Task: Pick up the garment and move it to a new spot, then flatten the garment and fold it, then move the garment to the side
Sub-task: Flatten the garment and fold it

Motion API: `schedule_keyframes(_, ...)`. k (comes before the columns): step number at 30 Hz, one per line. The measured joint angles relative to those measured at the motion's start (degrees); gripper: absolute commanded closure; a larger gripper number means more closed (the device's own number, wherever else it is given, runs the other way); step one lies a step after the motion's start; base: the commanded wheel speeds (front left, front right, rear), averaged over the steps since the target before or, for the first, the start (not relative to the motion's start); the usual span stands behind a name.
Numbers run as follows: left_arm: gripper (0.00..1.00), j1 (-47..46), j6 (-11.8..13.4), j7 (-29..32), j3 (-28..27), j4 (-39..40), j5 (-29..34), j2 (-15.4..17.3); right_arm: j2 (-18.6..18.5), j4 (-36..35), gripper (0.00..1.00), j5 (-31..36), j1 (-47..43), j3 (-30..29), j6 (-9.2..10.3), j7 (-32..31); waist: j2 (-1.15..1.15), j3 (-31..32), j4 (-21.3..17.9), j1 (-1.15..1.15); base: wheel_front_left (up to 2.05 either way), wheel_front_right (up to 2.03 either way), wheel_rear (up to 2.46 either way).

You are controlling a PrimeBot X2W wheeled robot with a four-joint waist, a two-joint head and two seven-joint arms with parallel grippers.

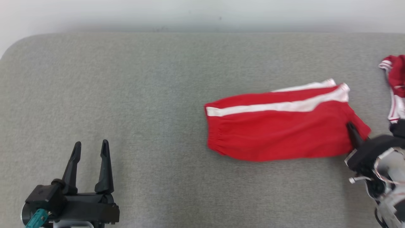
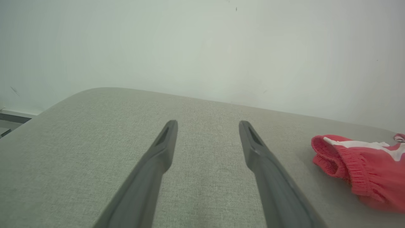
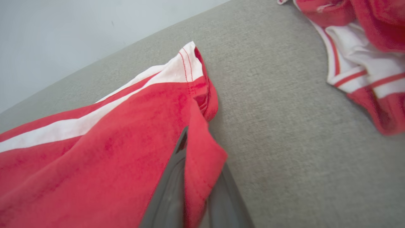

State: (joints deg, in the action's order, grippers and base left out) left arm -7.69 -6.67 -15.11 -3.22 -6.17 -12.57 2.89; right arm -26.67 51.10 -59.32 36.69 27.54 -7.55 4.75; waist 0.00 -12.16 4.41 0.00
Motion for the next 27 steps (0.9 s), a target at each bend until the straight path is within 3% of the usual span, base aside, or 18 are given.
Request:
schedule_keyframes(7,0.00,0.30,-0.25,0.00,-0.30,0.25,0.08,-0.01,-1.82,-0.66,1.00,-2.20,-2.92,-0.56,0.00,1.42,0.00,1.44,-2.39,0.00,0.00,0.00,0.00)
schedule_keyframes(16,0.00,0.87,-0.34,0.00,-0.47,-0.36,0.08,0.00,0.40,-3.46,1.00,-1.48,-0.81,1.40,0.00,4.13,0.00,2.74,-2.95,0.00,0.00,0.00,0.00)
schedule_keyframes(27,0.00,1.19,-0.32,0.00,-0.43,-0.32,-0.24,0.00,5.13,-15.08,1.00,2.10,0.72,7.57,0.00,5.95,0.00,4.23,-1.94,0.00,0.00,0.00,0.00)
